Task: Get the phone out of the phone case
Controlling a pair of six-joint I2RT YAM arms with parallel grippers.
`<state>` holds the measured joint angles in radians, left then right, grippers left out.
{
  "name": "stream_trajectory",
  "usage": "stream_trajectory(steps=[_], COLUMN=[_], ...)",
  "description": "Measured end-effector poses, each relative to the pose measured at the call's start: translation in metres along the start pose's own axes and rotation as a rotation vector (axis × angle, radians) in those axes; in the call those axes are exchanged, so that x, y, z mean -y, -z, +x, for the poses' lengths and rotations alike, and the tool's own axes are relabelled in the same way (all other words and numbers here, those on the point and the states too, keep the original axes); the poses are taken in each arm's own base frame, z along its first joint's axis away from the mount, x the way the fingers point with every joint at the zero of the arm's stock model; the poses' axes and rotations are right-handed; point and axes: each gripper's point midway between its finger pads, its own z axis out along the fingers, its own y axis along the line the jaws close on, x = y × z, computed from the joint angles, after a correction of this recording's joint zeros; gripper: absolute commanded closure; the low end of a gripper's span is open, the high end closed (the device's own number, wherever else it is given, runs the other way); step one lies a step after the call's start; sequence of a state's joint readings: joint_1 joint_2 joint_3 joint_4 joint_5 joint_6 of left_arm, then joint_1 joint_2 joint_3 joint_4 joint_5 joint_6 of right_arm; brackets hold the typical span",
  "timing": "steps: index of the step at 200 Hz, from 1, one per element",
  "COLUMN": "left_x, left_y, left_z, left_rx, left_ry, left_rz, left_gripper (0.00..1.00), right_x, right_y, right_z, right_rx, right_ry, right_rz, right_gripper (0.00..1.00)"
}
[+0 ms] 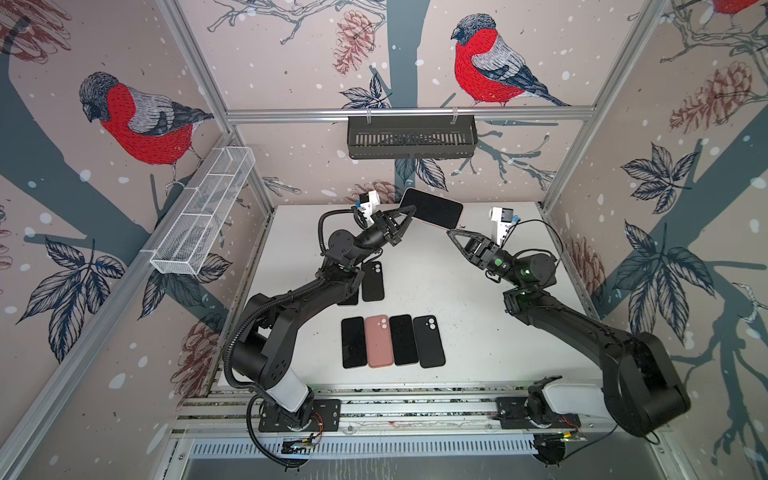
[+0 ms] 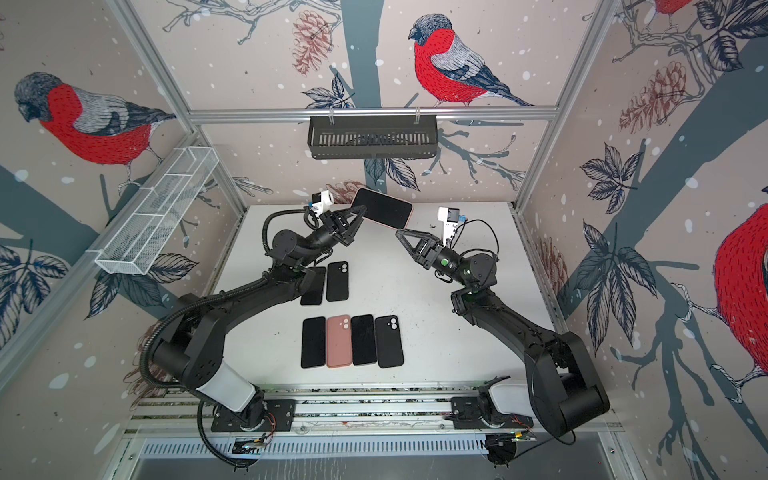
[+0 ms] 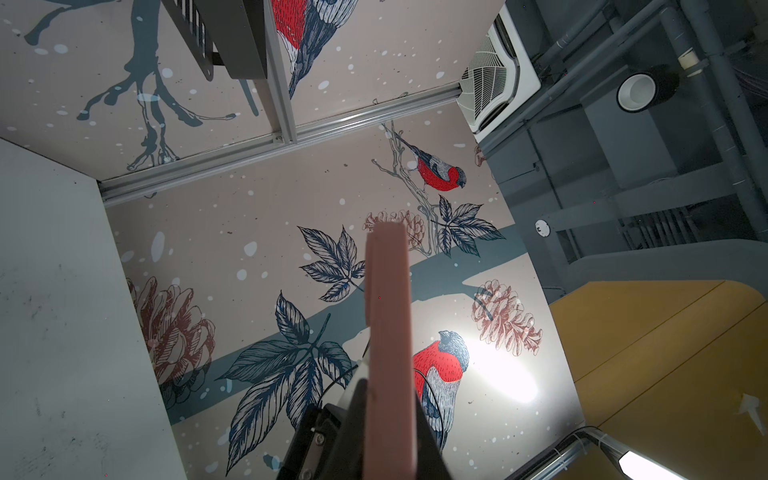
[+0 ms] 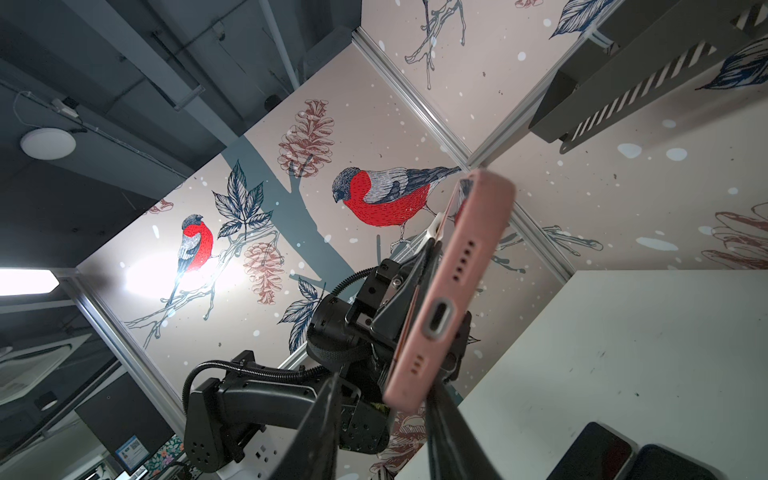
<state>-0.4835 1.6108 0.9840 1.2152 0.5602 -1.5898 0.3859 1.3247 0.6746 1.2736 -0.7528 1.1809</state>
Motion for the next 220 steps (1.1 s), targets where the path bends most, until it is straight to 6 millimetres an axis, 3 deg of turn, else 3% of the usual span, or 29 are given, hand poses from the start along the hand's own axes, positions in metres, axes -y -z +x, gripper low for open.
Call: stream_trajectory(steps=[56, 91, 220], left_x=[-0.0004, 0.0012, 0.0051], left_y=[0.0001, 0.0000, -0.0011], left_z=[0.0004, 0.0003, 0.0051], left_rx=[0.001, 0.005, -0.009], left_ry=[0.001, -0.018, -0.041], left_rz=[-0.001, 0.001, -0.010], left_gripper=[1.00, 1.00, 1.00], right_x=[0.0036, 0.0054, 0.0066], right_y=[-0.0002, 0.0006, 0.0040], right_z=[0.0015, 0.0024, 0.0071], right_rx=[-0.001, -0.001, -0.010], right_ry=[-0.026, -0.028, -0.006], right_rz=[-0.002, 0.003, -0.013], right_gripper=[0.90, 0.96, 1.00])
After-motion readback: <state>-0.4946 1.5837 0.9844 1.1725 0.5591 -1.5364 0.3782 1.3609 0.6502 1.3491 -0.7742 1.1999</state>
